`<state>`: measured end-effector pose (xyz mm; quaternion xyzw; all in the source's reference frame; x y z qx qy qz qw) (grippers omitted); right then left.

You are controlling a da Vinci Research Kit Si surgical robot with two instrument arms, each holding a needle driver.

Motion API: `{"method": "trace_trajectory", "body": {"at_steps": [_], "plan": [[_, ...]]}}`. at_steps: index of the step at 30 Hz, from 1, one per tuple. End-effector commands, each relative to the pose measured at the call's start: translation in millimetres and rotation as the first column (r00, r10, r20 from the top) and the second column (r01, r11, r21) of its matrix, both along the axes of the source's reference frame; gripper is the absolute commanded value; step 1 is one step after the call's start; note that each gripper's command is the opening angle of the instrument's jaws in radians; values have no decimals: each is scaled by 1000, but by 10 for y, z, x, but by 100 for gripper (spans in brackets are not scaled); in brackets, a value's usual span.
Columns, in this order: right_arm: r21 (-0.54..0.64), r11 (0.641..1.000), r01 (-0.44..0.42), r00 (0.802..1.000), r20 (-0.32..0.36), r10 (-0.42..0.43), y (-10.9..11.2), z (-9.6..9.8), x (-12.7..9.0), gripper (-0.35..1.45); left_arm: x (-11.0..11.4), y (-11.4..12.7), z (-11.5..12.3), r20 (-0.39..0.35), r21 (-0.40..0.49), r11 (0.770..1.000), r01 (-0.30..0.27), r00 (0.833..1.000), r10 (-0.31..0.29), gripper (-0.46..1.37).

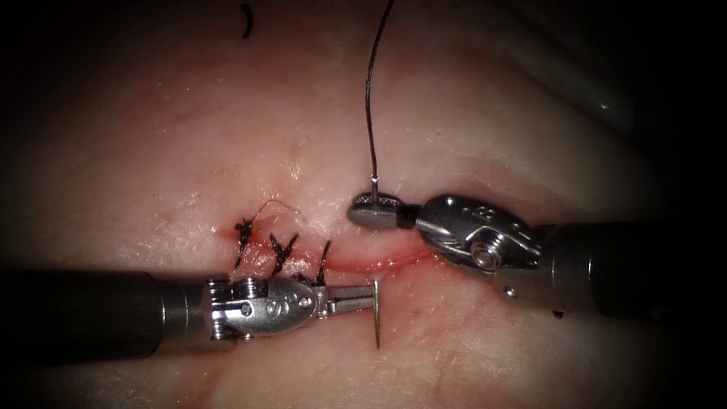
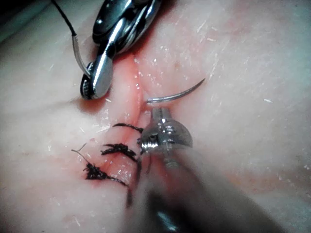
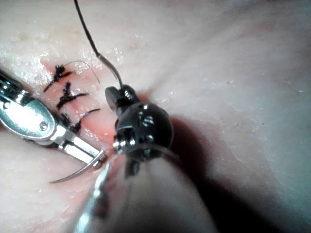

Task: Wound Closure
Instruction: Throw the needle through the skin on top of the incision, then use the left gripper to extract the needle from the incision

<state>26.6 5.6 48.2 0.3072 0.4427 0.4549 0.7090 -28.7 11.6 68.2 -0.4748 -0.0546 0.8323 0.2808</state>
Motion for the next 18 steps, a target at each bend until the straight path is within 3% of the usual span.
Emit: {"method": "trace_trajectory", "body": {"at_steps": [1,6,7,8,12,13,15,18], "plan": [[3,1000,5,1000,10,-5,-1,0,0,-35,0,0,0,4,3,1000,-5,1000,5,-32],[1,1000,-10,1000,3,10,4,1,-1,-35,0,1,-1,5,4,1000,-5,1000,5,-32],[-1,1000,-19,1000,-3,19,6,2,-2,-27,0,1,-1,3,-1,1000,-8,1000,8,-32],[-8,999,-46,999,-21,46,12,4,-3,4,0,2,-1,2,-6,1000,-11,1000,11,-33],[-43,991,-126,989,-76,123,29,11,-10,63,0,2,-2,-4,-25,999,-22,1000,22,-29],[-91,986,-139,987,-97,131,37,13,-13,89,0,2,-3,-7,-41,999,-28,1000,28,-27],[-123,978,-167,981,-121,152,47,14,-16,106,0,1,-4,-10,-51,998,-34,999,33,-25],[-181,962,-205,971,-158,178,65,14,-23,115,0,1,-7,-18,-71,996,-45,999,44,-19]]}}
